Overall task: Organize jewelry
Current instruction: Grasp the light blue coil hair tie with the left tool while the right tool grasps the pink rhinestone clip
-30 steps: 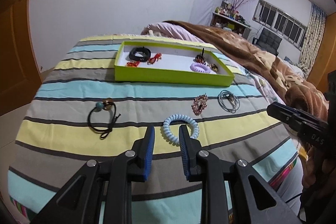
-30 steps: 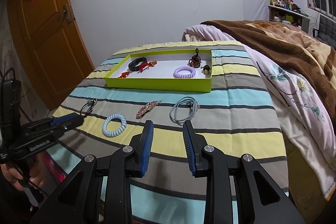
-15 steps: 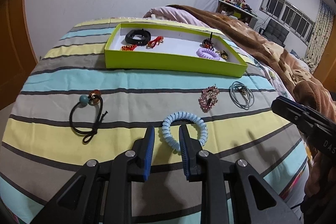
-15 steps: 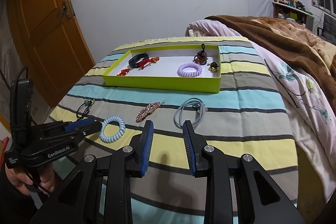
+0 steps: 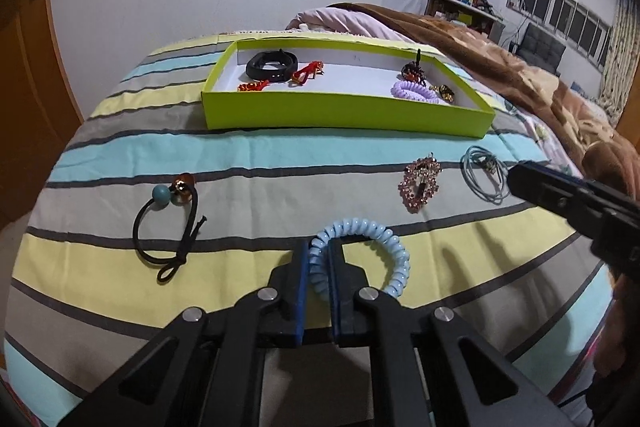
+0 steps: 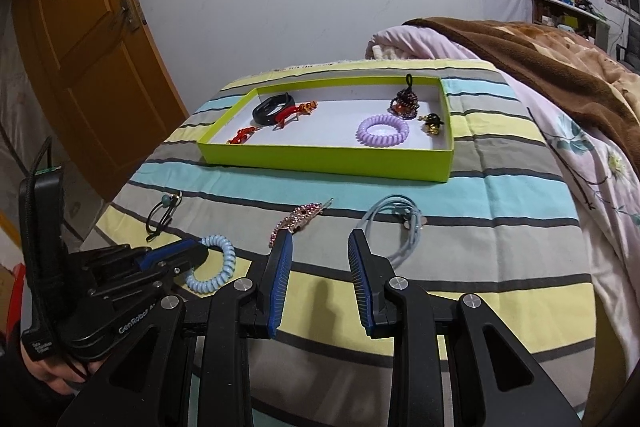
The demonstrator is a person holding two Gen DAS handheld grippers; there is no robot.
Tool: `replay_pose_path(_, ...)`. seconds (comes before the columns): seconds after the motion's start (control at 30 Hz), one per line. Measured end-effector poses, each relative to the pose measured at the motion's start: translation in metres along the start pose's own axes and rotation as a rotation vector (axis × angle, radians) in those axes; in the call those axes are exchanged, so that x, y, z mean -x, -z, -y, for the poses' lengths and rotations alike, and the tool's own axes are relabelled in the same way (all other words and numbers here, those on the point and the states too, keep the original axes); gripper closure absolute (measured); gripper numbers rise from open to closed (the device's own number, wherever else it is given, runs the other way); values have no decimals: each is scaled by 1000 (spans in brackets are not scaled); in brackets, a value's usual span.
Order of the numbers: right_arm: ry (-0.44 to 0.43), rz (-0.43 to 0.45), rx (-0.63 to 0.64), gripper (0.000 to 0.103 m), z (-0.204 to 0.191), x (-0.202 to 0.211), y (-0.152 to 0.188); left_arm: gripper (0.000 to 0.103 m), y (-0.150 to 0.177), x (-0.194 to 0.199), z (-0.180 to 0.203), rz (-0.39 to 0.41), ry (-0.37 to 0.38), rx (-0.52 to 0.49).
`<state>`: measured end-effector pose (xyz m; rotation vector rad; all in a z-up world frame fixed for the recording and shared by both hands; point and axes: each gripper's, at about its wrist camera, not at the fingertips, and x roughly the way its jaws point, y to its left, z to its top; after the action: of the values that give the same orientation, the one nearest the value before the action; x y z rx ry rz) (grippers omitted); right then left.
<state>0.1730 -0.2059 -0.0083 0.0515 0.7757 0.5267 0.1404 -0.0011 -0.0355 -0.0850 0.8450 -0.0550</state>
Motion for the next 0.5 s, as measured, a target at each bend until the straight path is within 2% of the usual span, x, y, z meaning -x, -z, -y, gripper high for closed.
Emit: replay_pose_path(0.5, -52, -87, -62, 73, -4, -43, -7, 94, -5, 18, -28, 78, 47, 66)
